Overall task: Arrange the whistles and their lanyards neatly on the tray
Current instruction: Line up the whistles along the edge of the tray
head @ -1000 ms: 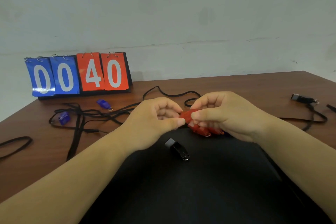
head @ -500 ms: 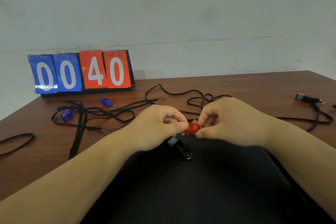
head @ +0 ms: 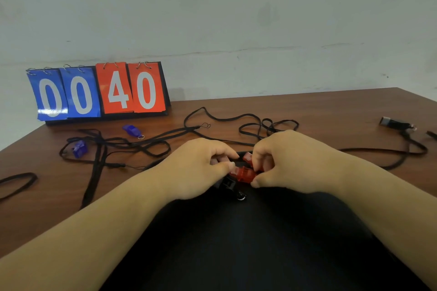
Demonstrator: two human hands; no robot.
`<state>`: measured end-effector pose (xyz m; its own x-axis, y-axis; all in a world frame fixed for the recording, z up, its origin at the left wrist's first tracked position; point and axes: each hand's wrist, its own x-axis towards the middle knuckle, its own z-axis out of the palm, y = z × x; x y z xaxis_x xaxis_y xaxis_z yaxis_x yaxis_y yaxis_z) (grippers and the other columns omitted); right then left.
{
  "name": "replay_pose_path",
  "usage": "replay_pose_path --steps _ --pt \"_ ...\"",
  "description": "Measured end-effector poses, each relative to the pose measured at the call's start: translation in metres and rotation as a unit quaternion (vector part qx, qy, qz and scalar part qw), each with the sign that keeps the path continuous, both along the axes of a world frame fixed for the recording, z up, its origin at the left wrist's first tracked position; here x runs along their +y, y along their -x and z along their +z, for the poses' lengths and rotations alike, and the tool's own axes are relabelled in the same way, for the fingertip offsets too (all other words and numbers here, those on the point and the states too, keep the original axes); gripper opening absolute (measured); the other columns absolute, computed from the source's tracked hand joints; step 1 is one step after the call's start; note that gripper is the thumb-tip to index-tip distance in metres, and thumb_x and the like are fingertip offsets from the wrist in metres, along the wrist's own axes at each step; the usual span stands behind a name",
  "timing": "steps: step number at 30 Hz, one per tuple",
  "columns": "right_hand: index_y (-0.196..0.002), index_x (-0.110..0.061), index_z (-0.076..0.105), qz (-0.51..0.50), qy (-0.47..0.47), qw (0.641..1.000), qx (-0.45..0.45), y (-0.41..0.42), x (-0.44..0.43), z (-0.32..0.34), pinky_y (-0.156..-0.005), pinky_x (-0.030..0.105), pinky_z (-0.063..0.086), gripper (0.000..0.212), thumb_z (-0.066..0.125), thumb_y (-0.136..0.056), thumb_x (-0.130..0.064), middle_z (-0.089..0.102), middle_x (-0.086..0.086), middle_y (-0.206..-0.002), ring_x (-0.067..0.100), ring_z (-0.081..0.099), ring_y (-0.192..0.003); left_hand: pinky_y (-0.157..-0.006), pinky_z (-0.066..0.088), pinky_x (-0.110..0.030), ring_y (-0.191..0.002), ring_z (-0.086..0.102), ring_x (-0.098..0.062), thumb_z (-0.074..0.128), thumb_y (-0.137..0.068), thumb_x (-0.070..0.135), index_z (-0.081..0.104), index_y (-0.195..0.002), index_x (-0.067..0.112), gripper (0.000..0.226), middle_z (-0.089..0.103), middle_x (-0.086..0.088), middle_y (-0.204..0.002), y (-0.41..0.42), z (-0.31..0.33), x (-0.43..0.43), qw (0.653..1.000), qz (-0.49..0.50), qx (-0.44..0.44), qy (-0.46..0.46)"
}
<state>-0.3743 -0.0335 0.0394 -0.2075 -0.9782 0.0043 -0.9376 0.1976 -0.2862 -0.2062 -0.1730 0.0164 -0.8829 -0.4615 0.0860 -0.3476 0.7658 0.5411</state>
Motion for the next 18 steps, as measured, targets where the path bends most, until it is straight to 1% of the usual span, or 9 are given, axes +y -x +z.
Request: replay_pose_path --steps 1,4,6,9,12,14,16,18 --pt "-0.086 -0.033 0.07 0.002 0.004 1.0 -0.003 0.001 0.0 0.0 -0.065 0.017 0.041 0.019 0.081 -0.079 -0.048 0.061 -0.021 -0.08 -0.001 0.058 -0.075 -0.072 0.05 -0.014 -0.081 0.067 0.003 0.061 -0.101 0.031 0.068 -0.118 0.038 0.019 0.069 0.016 -0.097 -0.001 0.001 0.0 1.0 0.003 0.001 0.006" --pt "-0.083 -0.035 0.072 0.018 0.017 1.0 -0.009 0.004 0.001 0.001 -0.071 0.015 0.038 0.017 0.081 -0.078 -0.048 0.057 -0.025 -0.088 -0.004 0.055 -0.085 -0.071 0.05 -0.017 -0.086 0.063 0.001 0.063 -0.098 0.031 0.065 -0.1 0.037 0.007 0.067 0.014 -0.096 -0.004 0.004 0.0 1.0 0.006 0.021 0.021" --pt "-0.085 -0.038 0.073 0.028 0.022 0.999 -0.013 0.007 0.002 0.002 -0.079 0.018 0.042 0.015 0.081 -0.078 -0.049 0.054 -0.023 -0.096 -0.002 0.053 -0.092 -0.073 0.052 -0.019 -0.086 0.064 -0.004 0.063 -0.098 0.029 0.065 -0.097 0.035 0.007 0.066 0.012 -0.095 -0.006 0.004 0.0 1.0 -0.009 0.022 0.02" --pt "-0.09 -0.041 0.075 0.04 0.029 0.999 -0.009 0.009 0.002 0.001 -0.087 0.024 0.046 0.014 0.08 -0.079 -0.048 0.052 -0.021 -0.102 0.001 0.051 -0.098 -0.075 0.056 -0.025 -0.081 0.066 -0.008 0.061 -0.1 0.029 0.068 -0.102 0.037 0.012 0.066 0.01 -0.088 -0.007 0.003 0.0 0.999 -0.036 0.002 0.001" --pt "-0.09 -0.042 0.076 0.045 0.034 0.998 -0.003 0.011 0.0 -0.003 -0.094 0.025 0.04 0.013 0.08 -0.08 -0.048 0.049 -0.027 -0.106 0.001 0.045 -0.107 -0.078 0.056 -0.028 -0.081 0.066 -0.006 0.059 -0.101 0.032 0.071 -0.104 0.04 0.014 0.068 0.014 -0.083 -0.007 0.0 -0.003 0.999 -0.034 -0.007 0.005" --pt "-0.09 -0.042 0.076 0.042 0.034 0.999 0.0 0.013 -0.002 -0.007 -0.099 0.026 0.035 0.013 0.081 -0.079 -0.048 0.049 -0.029 -0.108 0.004 0.042 -0.113 -0.078 0.054 -0.026 -0.081 0.066 -0.003 0.059 -0.101 0.034 0.072 -0.105 0.04 0.015 0.069 0.017 -0.082 -0.008 0.001 -0.003 1.0 -0.028 -0.011 0.002" --pt "-0.088 -0.042 0.075 0.04 0.032 0.999 0.005 0.014 -0.004 -0.009 -0.099 0.029 0.038 0.012 0.08 -0.079 -0.048 0.05 -0.031 -0.108 0.006 0.043 -0.115 -0.077 0.052 -0.022 -0.082 0.066 -0.003 0.059 -0.101 0.035 0.072 -0.108 0.04 0.015 0.07 0.015 -0.084 -0.008 0.001 -0.003 1.0 -0.023 -0.015 0.0" --pt "-0.087 -0.041 0.076 0.039 0.034 0.999 0.001 0.014 -0.005 -0.009 -0.097 0.027 0.04 0.01 0.081 -0.08 -0.046 0.053 -0.03 -0.108 0.004 0.046 -0.113 -0.077 0.052 -0.02 -0.083 0.066 -0.002 0.059 -0.102 0.035 0.072 -0.112 0.04 0.017 0.071 0.013 -0.086 -0.007 0.003 -0.002 1.0 -0.019 -0.019 -0.003"
